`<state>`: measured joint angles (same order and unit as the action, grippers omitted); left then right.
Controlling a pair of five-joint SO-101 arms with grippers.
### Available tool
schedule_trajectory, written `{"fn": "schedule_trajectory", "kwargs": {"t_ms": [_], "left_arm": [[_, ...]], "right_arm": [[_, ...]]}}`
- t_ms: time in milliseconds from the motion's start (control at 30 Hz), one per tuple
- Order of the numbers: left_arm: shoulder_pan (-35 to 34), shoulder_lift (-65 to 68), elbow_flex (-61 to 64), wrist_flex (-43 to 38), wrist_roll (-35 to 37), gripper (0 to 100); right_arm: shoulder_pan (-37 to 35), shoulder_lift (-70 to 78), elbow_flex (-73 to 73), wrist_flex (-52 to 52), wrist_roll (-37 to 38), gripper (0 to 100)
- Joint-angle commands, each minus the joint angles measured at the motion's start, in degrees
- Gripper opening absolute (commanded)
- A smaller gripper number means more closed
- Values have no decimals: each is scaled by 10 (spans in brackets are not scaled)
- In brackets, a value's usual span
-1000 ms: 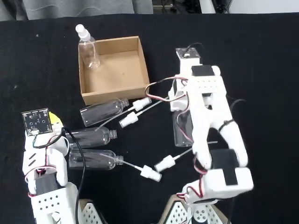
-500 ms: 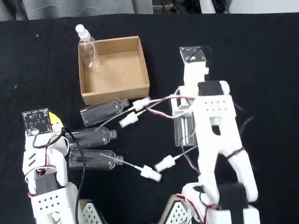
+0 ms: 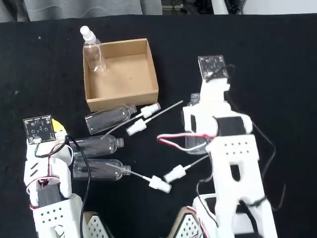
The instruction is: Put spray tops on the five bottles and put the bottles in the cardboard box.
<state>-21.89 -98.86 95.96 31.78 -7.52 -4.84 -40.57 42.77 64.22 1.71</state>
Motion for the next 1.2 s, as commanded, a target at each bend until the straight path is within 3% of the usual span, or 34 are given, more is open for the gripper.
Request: {"fn": "schedule_trajectory", "kwargs": {"t_ms": [0, 1067, 1167], "left_arm": [[0, -6, 5, -8, -2, 30], [1, -6, 0, -4, 2, 30], [0, -6, -19, 27, 2, 31]], "right_arm": [[-6, -64, 20, -38, 1, 85], [-5, -337, 298, -291, 5, 85], [-5, -338, 322, -331, 5, 85]]}}
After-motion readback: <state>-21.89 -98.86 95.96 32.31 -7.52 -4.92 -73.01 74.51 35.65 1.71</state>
